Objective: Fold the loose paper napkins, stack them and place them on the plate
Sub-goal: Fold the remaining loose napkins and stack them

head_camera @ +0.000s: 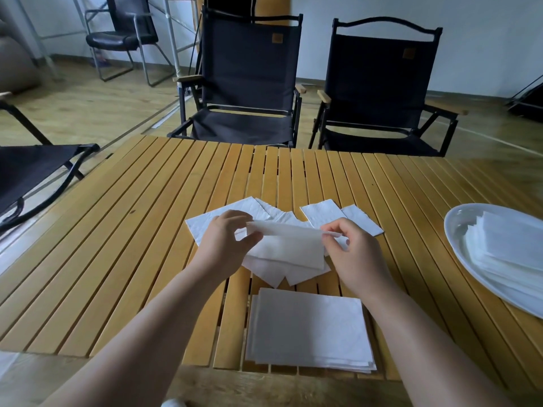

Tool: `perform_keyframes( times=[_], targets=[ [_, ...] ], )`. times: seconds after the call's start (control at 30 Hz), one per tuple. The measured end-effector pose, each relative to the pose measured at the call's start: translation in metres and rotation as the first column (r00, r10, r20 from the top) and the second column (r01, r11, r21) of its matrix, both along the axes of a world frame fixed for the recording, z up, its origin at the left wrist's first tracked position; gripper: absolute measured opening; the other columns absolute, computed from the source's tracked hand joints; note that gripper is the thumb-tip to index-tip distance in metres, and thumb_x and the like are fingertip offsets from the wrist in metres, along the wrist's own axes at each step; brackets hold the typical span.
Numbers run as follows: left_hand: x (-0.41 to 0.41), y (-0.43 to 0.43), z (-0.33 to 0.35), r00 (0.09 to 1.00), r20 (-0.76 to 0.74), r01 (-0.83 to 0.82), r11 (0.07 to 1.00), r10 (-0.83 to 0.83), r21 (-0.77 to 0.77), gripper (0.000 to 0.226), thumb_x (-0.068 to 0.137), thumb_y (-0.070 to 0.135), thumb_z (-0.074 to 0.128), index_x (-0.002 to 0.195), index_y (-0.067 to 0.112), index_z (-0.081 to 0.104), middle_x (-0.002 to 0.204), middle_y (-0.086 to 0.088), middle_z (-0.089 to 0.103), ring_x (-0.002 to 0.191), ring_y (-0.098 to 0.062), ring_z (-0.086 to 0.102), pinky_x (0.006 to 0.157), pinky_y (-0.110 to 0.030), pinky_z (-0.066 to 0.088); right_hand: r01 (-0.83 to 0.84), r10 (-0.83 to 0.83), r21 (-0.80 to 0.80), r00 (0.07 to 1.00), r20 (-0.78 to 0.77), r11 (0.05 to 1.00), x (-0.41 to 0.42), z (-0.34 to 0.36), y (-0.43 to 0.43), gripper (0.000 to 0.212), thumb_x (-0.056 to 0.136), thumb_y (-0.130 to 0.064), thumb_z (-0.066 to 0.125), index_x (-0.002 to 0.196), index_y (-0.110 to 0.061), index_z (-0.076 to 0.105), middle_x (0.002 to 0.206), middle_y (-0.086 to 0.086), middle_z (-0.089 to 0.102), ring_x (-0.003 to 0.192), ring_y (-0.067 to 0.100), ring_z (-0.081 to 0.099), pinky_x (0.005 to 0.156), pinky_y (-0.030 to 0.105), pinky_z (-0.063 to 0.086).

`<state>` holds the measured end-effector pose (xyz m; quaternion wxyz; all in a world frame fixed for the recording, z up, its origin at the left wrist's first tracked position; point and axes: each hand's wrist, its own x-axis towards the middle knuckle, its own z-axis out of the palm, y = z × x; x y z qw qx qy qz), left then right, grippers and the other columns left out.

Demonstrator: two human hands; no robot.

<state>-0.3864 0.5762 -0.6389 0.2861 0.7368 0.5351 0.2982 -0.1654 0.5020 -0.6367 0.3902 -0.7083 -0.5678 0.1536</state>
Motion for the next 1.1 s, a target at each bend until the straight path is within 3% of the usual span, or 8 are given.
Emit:
perform_keyframes(
  times=[0.23,0.4,0.53,0.67,0.73,0.8,0.87,1.1],
  targets=[
    [0.0,-0.002,0.003,0.999,-0.019,0.03,1.0,-0.03,0.007,0.026,0.089,0.018,0.072,0.098,0.041,0.064,0.136,0.008,0.056,0.129,-0.016,0.047,0.106,-0.041,0.044,-0.046,0.046,-0.015,0.998,-0.037,0.999,0.0,0.003,-0.001,0.011,0.101,-0.025,0.054,0.092,-0.029,0.055,0.096,-0.023,0.062,0.093,-0.002,0.058,0.068,0.023,0.05],
    [0.002,-0.002,0.006,0.999,0.054,0.005,0.998,-0.002,-0.056,0.017,0.095,0.027,0.064,0.11,0.029,0.07,0.13,0.011,0.06,0.125,-0.011,0.051,0.103,-0.037,0.046,-0.039,0.04,0.009,0.992,-0.121,0.999,-0.001,0.007,-0.001,0.011,0.102,-0.025,0.053,0.092,-0.031,0.054,0.094,-0.016,0.064,0.085,-0.003,0.057,0.06,0.012,0.039],
    [0.003,-0.007,0.012,0.981,0.192,0.025,0.992,-0.001,-0.122,0.015,0.098,0.029,0.058,0.096,0.021,0.071,0.1,0.014,0.071,0.1,0.003,0.062,0.089,-0.029,0.049,-0.006,0.012,0.027,0.972,-0.234,1.0,-0.001,0.011,0.0,0.003,0.099,-0.03,0.058,0.102,-0.029,0.058,0.098,-0.012,0.067,0.091,0.006,0.061,0.064,0.021,0.043],
    [0.005,-0.008,0.017,0.951,0.305,0.013,0.978,0.052,-0.207,0.031,0.096,0.035,0.059,0.101,0.006,0.067,0.094,-0.014,0.068,0.081,-0.019,0.059,0.073,-0.035,0.045,-0.041,0.021,-0.061,0.957,-0.289,0.997,0.0,0.009,0.001,0.03,0.09,-0.037,0.071,0.118,-0.031,0.062,0.111,-0.012,0.064,0.109,0.004,0.057,0.076,0.023,0.046],
    [0.004,-0.009,0.02,0.935,0.346,0.012,0.969,0.076,-0.245,0.042,0.095,0.038,0.06,0.106,-0.002,0.062,0.101,-0.02,0.067,0.084,-0.023,0.058,0.076,-0.038,0.045,-0.054,0.021,-0.119,0.965,-0.261,0.991,0.001,0.006,0.001,0.025,0.09,-0.036,0.071,0.114,-0.03,0.065,0.115,-0.012,0.064,0.113,0.005,0.055,0.079,0.028,0.047],
    [0.004,-0.009,0.022,0.915,0.387,0.004,0.958,0.111,-0.286,0.034,0.095,0.035,0.061,0.106,0.003,0.065,0.101,-0.012,0.071,0.094,-0.027,0.065,0.085,-0.043,0.051,-0.073,0.036,-0.123,0.96,-0.277,0.99,0.003,0.005,0.002,0.005,0.094,-0.032,0.067,0.099,-0.03,0.067,0.11,-0.01,0.068,0.108,0.009,0.06,0.076,0.029,0.049],
    [0.004,-0.009,0.023,0.893,0.421,-0.016,0.944,0.162,-0.33,0.024,0.093,0.032,0.063,0.102,0.012,0.069,0.097,-0.004,0.074,0.097,-0.029,0.068,0.089,-0.042,0.053,-0.112,0.077,-0.105,0.953,-0.294,0.988,0.004,0.007,0.001,0.01,0.097,-0.028,0.063,0.088,-0.029,0.064,0.098,-0.003,0.07,0.091,0.016,0.065,0.068,0.029,0.048],
    [0.009,-0.012,0.032,0.856,0.425,-0.113,0.909,0.294,-0.4,0.011,0.092,0.016,0.06,0.085,0.022,0.066,0.079,0.004,0.069,0.078,-0.009,0.065,0.078,-0.028,0.054,-0.111,-0.004,-0.162,0.814,-0.581,0.98,-0.001,0.01,0.004,0.015,0.092,-0.024,0.059,0.094,-0.022,0.074,0.095,0.003,0.075,0.096,0.027,0.068,0.079,0.044,0.054]
  ],
)
